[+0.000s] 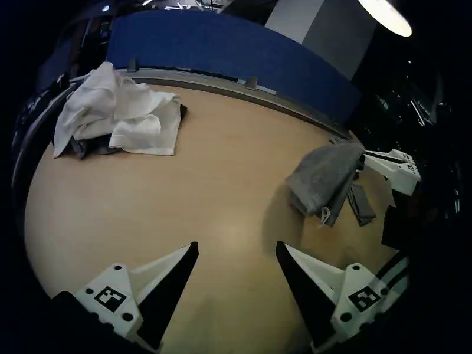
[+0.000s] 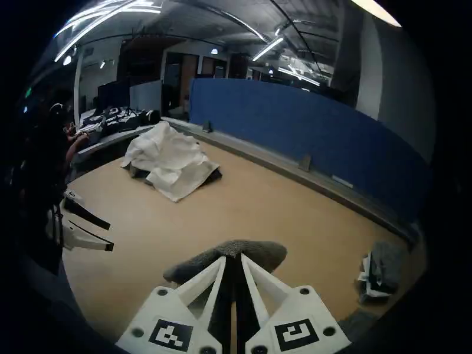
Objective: Fold towel
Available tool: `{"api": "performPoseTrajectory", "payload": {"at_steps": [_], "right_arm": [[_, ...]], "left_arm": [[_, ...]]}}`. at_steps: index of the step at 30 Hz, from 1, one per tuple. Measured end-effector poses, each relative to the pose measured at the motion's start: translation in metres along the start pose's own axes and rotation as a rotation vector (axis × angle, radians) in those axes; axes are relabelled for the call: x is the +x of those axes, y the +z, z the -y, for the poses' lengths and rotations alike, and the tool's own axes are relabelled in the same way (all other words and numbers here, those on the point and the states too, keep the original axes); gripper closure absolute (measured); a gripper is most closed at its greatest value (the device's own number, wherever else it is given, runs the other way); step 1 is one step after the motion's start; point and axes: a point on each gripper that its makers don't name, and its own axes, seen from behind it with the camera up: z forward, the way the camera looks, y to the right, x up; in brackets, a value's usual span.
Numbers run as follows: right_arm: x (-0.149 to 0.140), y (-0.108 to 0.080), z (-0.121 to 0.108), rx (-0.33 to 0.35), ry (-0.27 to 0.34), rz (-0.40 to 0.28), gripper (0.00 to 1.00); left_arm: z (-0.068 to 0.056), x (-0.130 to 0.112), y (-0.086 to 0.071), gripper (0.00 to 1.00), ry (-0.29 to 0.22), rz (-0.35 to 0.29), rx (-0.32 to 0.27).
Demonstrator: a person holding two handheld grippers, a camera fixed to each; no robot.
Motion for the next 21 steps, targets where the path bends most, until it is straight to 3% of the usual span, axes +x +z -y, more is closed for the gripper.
{"api": "performPoseTrajectory", "payload": {"at_steps": [6,21], "right_arm": [[-0.001,-0.014,-0.022,-0.026,0.031,-0.012,0.98],[-0.014,-0.056,-0.116,-0.128,0.101,-0.022,0.98]], "left_arm": [[-0.006,0.001,0.003,0.02,0.010,0.003,-0.003],[-0.021,-0.002,0.012,0.02,0.034,0.016,-0.010]]}}
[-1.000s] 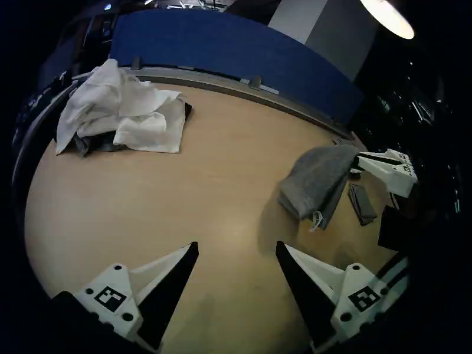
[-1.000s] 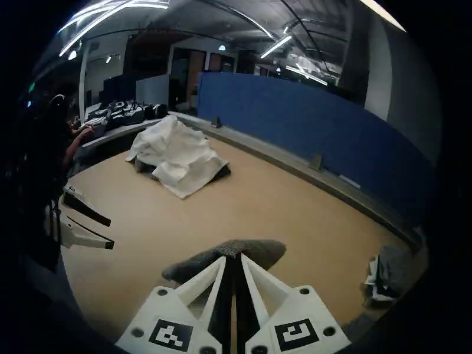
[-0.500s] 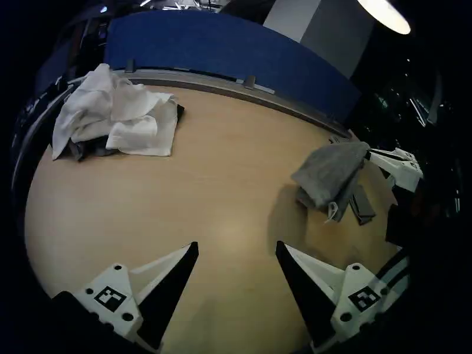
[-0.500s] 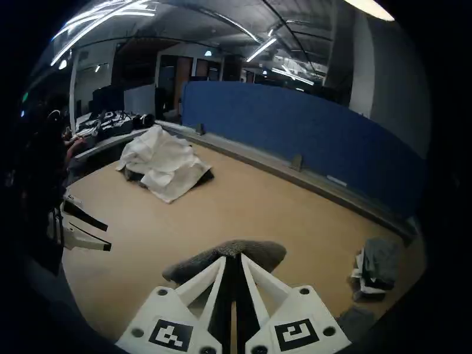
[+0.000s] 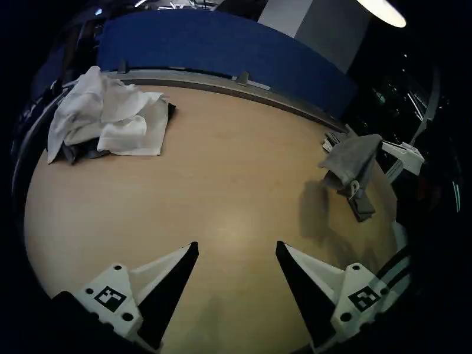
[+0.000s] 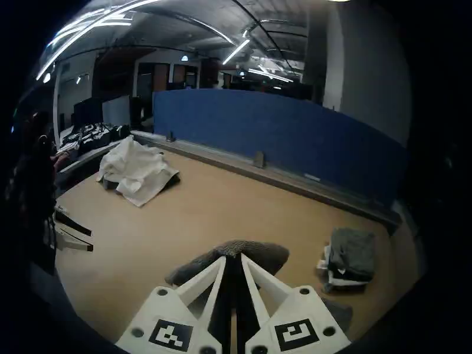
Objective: Fold towel
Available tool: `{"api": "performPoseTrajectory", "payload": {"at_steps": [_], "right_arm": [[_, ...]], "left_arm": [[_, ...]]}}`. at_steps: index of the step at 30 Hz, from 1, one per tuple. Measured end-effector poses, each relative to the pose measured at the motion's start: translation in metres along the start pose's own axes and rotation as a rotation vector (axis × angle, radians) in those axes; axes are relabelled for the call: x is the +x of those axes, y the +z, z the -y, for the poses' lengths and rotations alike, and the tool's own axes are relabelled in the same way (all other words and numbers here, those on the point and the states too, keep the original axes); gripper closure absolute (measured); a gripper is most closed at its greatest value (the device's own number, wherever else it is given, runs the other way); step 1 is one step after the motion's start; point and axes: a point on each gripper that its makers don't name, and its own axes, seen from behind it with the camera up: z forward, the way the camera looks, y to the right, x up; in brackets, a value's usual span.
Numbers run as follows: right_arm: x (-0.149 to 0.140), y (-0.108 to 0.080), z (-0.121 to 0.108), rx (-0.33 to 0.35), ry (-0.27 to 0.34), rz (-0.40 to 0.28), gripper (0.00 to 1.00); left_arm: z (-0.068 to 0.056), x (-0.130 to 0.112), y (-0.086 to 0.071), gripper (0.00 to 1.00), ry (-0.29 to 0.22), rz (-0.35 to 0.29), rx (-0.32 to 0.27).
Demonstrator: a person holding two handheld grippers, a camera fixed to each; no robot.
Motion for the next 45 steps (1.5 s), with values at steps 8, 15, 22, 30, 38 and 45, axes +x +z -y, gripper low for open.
{"api": "performPoseTrajectory", "payload": {"at_steps": [8,15,22,30,38,45], "right_arm": [[-0.005,-0.010,-0.046,-0.040,0.020,0.010,0.98],[-0.011,-0.015,-0.082,-0.086,0.036,0.017,0.98],[-0.016,-0.018,-0.115,-0.124,0.047,0.020,0.98],[-0.021,-0.018,-0.142,-0.148,0.058,0.021,0.98],[-0.032,-0.009,-0.155,-0.150,0.068,0.028,0.98],[-0.048,-0.006,-0.157,-0.147,0.090,0.043,0.98]], "left_arm": [[-0.003,-0.001,0.000,0.02,0.009,0.002,0.005],[-0.007,-0.007,0.002,0.02,0.016,0.011,0.008],[-0.015,-0.007,0.002,0.02,0.033,0.012,0.006],[-0.023,-0.006,0.001,0.02,0.041,0.011,0.004],[-0.026,-0.007,0.001,0.02,0.048,0.013,0.013],[-0.029,-0.009,0.001,0.02,0.050,0.014,0.020]]}}
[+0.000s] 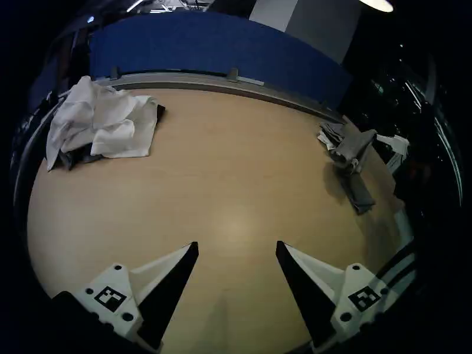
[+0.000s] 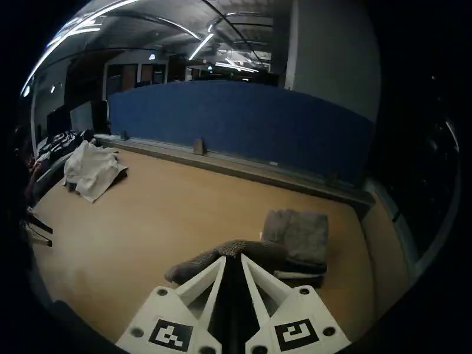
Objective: Fold towel
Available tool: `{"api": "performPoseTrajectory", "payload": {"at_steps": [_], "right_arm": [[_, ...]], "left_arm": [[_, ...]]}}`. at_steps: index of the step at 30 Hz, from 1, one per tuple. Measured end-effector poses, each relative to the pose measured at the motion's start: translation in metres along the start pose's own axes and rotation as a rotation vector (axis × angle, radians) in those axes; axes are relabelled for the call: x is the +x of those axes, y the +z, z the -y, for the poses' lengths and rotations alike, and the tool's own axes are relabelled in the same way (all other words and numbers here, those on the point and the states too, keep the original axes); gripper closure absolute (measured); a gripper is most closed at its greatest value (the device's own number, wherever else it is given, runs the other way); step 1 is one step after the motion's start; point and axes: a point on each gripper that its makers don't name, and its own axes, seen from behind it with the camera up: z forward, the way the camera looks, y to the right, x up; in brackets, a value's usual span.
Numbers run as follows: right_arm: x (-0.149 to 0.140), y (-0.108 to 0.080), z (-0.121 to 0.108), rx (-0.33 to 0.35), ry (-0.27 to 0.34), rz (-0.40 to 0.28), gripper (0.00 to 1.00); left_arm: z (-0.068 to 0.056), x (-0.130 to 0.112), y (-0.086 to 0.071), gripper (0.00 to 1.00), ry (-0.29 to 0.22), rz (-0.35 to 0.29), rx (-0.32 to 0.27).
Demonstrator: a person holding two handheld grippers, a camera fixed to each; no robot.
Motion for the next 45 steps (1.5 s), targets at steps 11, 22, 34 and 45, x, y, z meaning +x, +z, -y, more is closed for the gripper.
{"api": "performPoseTrajectory", "payload": {"at_steps": [11,22,34,45], "right_arm": [[-0.070,-0.026,-0.022,-0.048,0.063,0.088,0.98],[-0.148,-0.056,-0.053,-0.123,0.162,0.191,0.98],[-0.202,-0.067,-0.077,-0.193,0.241,0.302,0.98],[-0.240,-0.068,-0.092,-0.310,0.257,0.408,0.96]], "left_arm": [[-0.008,-0.002,0.000,0.02,0.001,0.001,0.000],[-0.017,-0.004,0.003,0.02,0.015,0.007,-0.005],[-0.022,-0.009,0.004,0.02,0.025,0.014,-0.005],[-0.016,-0.007,0.002,0.02,0.021,0.007,0.007]]}}
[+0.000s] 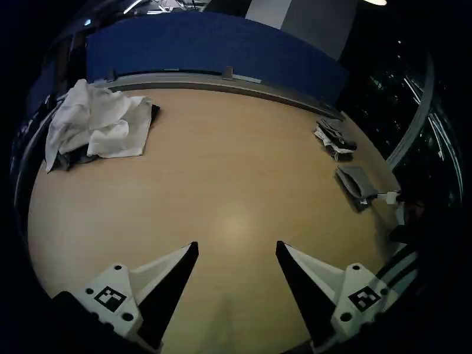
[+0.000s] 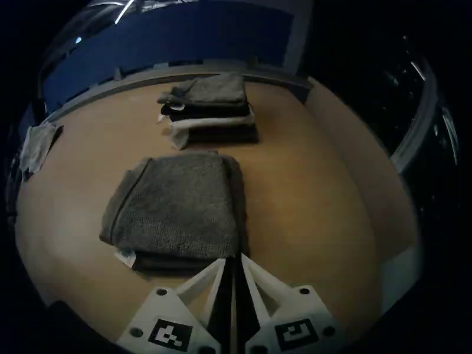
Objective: Fold towel
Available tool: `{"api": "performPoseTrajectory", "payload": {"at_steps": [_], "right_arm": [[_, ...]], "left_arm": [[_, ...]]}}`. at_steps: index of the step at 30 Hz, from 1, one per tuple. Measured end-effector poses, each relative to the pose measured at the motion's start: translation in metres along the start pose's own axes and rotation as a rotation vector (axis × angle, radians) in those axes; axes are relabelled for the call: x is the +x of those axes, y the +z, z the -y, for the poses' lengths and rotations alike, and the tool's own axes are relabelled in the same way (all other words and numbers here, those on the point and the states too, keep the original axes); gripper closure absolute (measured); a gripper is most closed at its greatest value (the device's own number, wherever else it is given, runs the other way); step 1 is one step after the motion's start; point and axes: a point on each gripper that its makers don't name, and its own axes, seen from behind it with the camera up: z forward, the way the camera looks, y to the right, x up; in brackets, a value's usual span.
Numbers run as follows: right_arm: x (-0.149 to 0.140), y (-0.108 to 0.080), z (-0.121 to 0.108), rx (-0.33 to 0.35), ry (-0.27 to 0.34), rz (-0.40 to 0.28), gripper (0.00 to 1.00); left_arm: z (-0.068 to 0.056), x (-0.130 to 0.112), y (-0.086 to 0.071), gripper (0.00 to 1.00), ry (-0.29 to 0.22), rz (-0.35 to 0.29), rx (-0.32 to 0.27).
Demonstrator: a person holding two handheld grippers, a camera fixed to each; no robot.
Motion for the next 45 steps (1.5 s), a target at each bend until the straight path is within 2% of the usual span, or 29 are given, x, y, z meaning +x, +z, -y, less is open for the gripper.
{"api": "performPoseTrajectory", "payload": {"at_steps": [3,9,15,22,27,33,39,45], "right_arm": [[-0.006,0.006,0.001,-0.011,-0.008,0.013,0.85],[-0.008,0.006,-0.001,-0.028,-0.014,0.016,0.64],[-0.013,0.002,-0.011,-0.061,-0.020,0.015,0.43],[-0.015,-0.005,-0.022,-0.099,-0.017,0.005,0.24],[-0.012,-0.010,-0.031,-0.140,-0.010,-0.013,0.21],[-0.003,-0.019,-0.028,-0.138,-0.003,-0.042,0.20],[0.016,-0.035,-0.021,-0.137,-0.004,-0.101,0.20],[0.043,-0.043,0.010,-0.051,-0.008,-0.174,0.20]], "left_arm": [[0.001,0.000,0.000,0.02,0.004,0.000,0.003],[0.004,0.000,-0.001,0.02,0.001,0.000,0.004],[0.005,0.002,-0.002,0.02,0.004,-0.004,0.003],[0.003,0.004,-0.001,0.02,0.007,-0.005,-0.004],[0.002,0.005,-0.001,0.02,0.012,-0.004,-0.005],[0.003,0.006,-0.001,0.02,0.009,-0.006,-0.007],[0.004,0.008,-0.002,0.02,0.006,-0.009,-0.009],[0.007,0.009,-0.002,0.02,0.004,-0.010,-0.010]]}}
